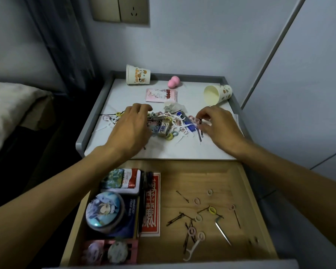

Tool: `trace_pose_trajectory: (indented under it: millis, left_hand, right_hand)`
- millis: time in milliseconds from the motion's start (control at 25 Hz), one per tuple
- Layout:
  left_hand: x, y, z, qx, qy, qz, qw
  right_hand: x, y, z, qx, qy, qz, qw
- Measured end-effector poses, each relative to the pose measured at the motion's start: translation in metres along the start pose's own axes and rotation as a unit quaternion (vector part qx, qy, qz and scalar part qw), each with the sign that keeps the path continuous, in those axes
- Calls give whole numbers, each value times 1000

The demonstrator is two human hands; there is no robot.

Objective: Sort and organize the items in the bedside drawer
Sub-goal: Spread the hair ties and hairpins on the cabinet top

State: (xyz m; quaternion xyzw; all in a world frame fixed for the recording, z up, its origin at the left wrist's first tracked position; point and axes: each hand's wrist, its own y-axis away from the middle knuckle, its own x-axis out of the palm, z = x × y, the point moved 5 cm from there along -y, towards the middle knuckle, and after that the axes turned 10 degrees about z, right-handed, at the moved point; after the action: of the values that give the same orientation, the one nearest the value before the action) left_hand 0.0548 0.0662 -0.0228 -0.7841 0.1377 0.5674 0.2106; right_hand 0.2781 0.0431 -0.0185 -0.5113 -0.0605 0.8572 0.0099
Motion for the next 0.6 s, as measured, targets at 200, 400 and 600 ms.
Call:
trace_pose_trajectory:
  millis: [200, 400, 600]
  left_hand:
    - [24, 68, -74, 190, 3, 143, 971]
    - [114, 113, -90, 90, -40, 403, 910]
    - [164, 133, -101, 26, -42, 442, 896]
  right_hand:
    - [55, 124, -11, 45, 90, 340, 935]
    - [98, 180, -46, 127, 243, 425, 863]
    - [97, 176, -50, 162, 285, 364, 872]
